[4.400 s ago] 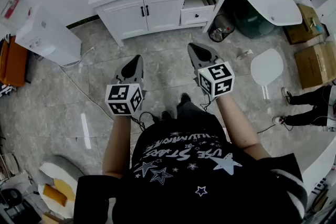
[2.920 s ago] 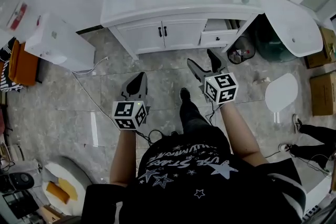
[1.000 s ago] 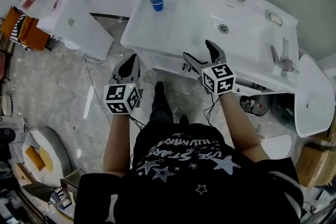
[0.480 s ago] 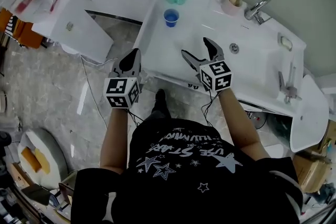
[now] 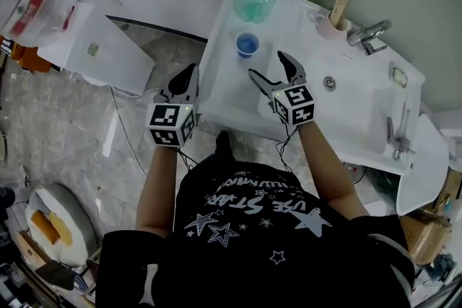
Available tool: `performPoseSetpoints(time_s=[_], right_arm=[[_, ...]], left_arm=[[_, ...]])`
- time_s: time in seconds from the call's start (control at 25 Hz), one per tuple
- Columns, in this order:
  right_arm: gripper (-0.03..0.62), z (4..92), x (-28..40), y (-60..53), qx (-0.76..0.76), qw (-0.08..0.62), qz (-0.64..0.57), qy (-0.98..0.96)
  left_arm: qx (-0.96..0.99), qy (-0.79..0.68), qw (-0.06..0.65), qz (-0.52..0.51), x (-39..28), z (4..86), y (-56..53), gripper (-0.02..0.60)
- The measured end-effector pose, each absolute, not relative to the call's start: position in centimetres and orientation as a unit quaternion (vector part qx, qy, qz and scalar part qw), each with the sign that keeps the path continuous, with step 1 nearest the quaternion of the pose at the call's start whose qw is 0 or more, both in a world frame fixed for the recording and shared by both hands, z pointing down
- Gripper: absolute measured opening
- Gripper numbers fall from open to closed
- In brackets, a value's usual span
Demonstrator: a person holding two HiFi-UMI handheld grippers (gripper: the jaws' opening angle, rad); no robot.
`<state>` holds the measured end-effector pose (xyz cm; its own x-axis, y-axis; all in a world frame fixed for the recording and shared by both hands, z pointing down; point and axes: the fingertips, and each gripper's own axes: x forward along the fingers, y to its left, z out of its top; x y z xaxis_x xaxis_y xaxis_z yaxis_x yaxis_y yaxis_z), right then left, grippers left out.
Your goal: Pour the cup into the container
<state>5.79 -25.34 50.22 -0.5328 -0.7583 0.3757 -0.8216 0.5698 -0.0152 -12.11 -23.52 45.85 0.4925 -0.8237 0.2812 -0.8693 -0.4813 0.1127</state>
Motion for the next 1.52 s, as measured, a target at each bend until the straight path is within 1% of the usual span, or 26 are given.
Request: performPoseSetpoints(time_s=[0.28, 0.44, 0.64, 0.84, 1.0, 1.28, 1.52], right_arm=[[0.393, 53.5, 4.2, -28.3, 0.451, 0.201, 0.097, -0.864], [0.367, 55.1, 3.4, -29.3, 0.446, 0.215, 0.099, -0.863], [0.368, 56.3, 2.4, -30.4, 0.444, 0.225, 0.101, -0.861], [0.368, 57.2, 1.7, -31.7, 0.442, 0.226, 0.108, -0.862], [0.359, 57.1, 1.5, -32.4, 0.448, 0.213, 0.117, -0.860], [0.309, 57.0, 1.3, -33.0, 0.450, 0.206, 0.120, -0.861], [0.298, 57.0, 1.1, -32.8, 0.440, 0.213, 0.114, -0.865]], left_arm=[[0.862, -0.480, 0.130, 0.101, -12.7, 47.2, -26.6, 0.012], [0.864, -0.474, 0.136, 0.106, -13.2, 47.9, -27.6, 0.011], [0.866, -0.466, 0.142, 0.112, -13.6, 48.7, -28.4, 0.011], [0.867, -0.462, 0.148, 0.115, -13.6, 49.3, -29.1, 0.011], [0.869, -0.457, 0.150, 0.117, -13.6, 49.5, -29.5, 0.011], [0.870, -0.454, 0.151, 0.120, -13.6, 49.8, -30.0, 0.012], [0.872, -0.450, 0.153, 0.119, -13.7, 49.9, -30.1, 0.011]])
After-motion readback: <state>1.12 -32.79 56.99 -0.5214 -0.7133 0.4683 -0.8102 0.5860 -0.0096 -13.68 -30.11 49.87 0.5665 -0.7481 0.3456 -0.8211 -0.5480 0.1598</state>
